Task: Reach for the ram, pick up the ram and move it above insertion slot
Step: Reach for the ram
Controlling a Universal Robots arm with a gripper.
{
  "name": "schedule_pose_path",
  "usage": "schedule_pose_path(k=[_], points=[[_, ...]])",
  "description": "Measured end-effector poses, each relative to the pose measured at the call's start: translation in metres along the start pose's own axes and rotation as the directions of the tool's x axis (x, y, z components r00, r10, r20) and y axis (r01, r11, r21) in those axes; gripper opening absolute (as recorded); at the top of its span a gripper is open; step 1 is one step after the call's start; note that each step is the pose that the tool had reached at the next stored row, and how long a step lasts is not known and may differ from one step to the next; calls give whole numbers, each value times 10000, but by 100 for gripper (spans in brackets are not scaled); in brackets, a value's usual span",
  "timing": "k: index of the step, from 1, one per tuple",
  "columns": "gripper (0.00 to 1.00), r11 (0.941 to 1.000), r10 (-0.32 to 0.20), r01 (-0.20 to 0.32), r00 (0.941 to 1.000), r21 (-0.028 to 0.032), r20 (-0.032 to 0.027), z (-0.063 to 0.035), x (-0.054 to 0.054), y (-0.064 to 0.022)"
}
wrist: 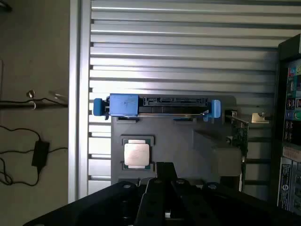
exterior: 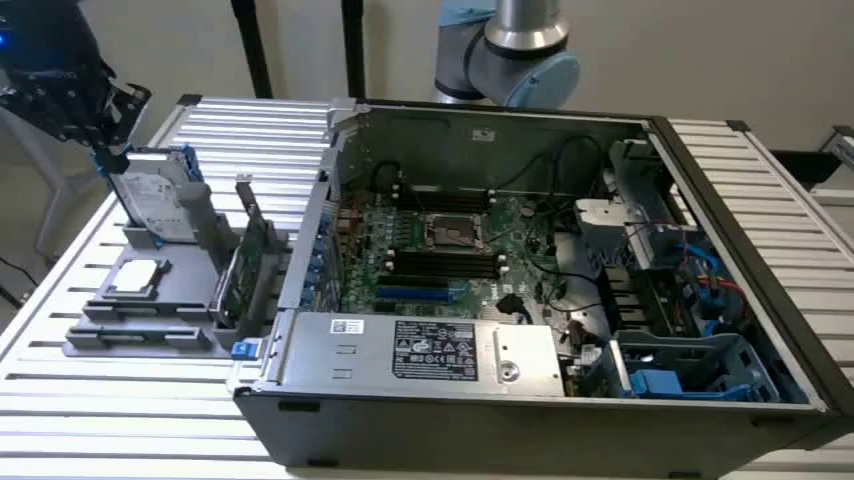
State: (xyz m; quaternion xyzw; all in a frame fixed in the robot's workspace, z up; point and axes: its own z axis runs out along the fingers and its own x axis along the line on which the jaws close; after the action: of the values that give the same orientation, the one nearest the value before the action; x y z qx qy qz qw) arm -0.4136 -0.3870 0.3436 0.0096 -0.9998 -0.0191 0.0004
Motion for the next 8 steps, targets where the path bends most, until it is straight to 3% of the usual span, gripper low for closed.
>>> schedule_pose_path(k=[8], points=[[11, 10000, 0, 0, 10000, 0, 0, 0, 0, 0]])
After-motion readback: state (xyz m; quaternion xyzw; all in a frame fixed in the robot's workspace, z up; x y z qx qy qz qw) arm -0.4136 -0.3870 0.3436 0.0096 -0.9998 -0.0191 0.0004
